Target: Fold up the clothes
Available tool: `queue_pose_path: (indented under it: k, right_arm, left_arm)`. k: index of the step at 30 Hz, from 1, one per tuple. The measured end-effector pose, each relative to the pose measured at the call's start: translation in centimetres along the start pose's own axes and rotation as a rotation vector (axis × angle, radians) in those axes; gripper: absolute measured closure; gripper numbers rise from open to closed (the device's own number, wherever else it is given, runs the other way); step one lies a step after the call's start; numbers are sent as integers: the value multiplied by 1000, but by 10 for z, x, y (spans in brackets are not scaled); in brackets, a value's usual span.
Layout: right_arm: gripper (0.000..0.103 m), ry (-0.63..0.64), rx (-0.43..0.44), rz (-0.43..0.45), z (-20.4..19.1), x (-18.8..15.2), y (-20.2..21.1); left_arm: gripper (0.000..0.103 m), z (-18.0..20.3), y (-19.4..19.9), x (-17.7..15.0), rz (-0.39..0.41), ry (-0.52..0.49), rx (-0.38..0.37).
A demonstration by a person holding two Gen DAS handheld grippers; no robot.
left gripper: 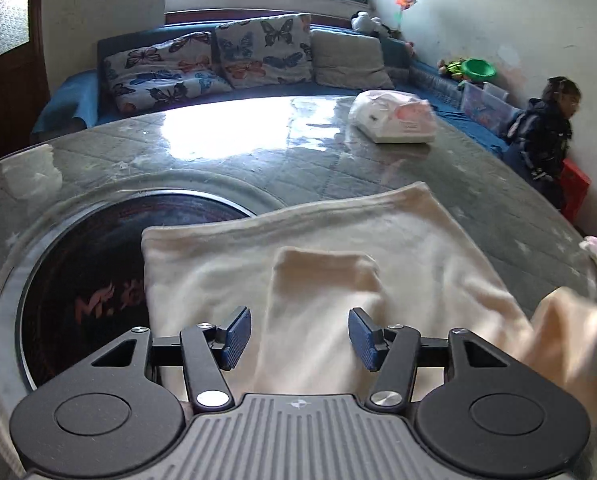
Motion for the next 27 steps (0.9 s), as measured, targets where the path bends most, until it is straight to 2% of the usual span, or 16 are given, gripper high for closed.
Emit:
queue_pose_path:
  k: [3,4,6,9,10,11,12,14,16,21,27]
  right_arm:
    - [98,-93,-189,-22,48,-12,-6]
    - [93,-114,-226,-37,59,-16,-8]
    - [91,-150,-254,-57,74,-24,-8]
    - [84,-153,-253,-51,80,-27,-5]
    - [77,-151,-245,-45,78,-26,-6]
    - [69,-148,-234,-40,75,-24,-6]
    - [65,-145,-223,-36,72,-22,-7]
    - [64,-133,-195,-29,64,-17,-10]
    - [59,-125,-170,-25,55,-13,-13]
    - [54,-81,-111,-24,28,-12,-18]
    - [50,-38,-86,-49,10,-17,-27]
  left_arm:
    - [45,-5,-15,6,-8,26,3]
    - [45,-6,-19,7,-9,34,-1]
    - [47,-4,-24,8,-11,30,-5]
    - [47,0,-29,8,-1,13,-9]
    - [51,1,-30,9,5,8,-8]
    - [59,2,-31,10,11,8,-12]
    - [64,3,-31,11,18,8,-16]
    - [84,4,-30,12,27,8,-21]
    - [96,1,-27,11,33,7,-14]
    - [99,-23,12,14,124,81,31]
    - [99,-74,107,7,304,177,186]
Point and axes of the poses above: each gripper's, at about its wrist camera, not at the fingertips, and y roughly against the way its jaws point, z to its right, x to its top, the point moved 8 cm from there along -y, roughly the way its jaws point, and after that the axes turned 10 degrees about -x, right-handed, at the moved point
